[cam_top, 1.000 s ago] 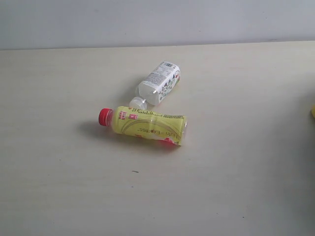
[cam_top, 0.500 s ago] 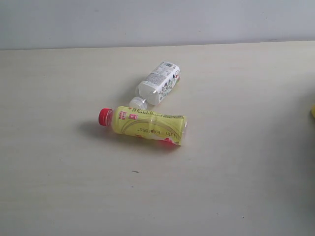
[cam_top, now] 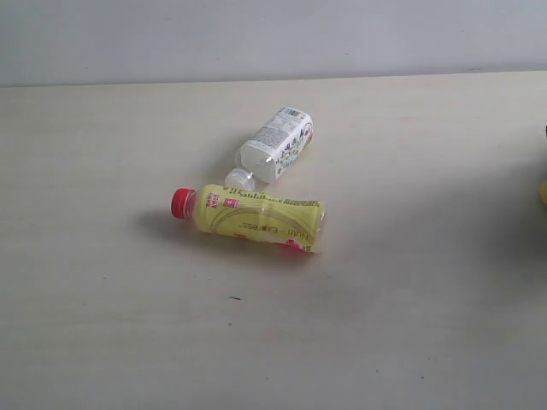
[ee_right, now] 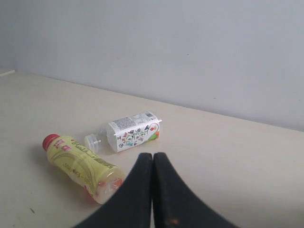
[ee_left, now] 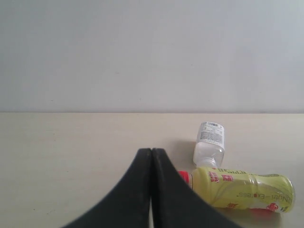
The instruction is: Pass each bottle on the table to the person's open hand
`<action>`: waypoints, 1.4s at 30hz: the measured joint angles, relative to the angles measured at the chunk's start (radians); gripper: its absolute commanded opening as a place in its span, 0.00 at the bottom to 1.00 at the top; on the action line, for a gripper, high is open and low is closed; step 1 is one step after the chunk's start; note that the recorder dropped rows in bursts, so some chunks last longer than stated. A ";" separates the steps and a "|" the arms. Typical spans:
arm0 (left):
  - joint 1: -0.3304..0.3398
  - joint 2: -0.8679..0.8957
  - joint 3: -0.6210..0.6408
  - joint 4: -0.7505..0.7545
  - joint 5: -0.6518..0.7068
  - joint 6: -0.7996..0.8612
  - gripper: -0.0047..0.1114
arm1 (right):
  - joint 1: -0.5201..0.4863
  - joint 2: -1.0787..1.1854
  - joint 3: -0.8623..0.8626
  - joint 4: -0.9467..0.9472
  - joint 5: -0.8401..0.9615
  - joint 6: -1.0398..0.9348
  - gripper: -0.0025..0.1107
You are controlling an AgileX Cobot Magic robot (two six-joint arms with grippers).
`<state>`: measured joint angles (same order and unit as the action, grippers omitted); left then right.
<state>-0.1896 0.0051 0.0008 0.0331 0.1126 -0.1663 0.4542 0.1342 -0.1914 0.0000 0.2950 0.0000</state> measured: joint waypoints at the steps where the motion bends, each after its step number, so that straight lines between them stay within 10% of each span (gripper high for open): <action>1: 0.000 0.000 0.000 0.000 0.000 0.000 0.04 | 0.000 0.000 0.000 0.000 0.000 0.000 0.02; 32: 0.000 0.000 0.000 0.005 -0.003 0.002 0.04 | 0.000 0.000 0.000 0.000 0.000 0.000 0.02; 42: 0.000 0.000 0.000 0.031 -0.249 -0.016 0.04 | 0.000 0.000 0.000 0.000 0.000 0.000 0.02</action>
<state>-0.1896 0.0051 0.0008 0.0645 -0.1368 -0.1825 0.4542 0.1342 -0.1914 0.0000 0.2950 0.0000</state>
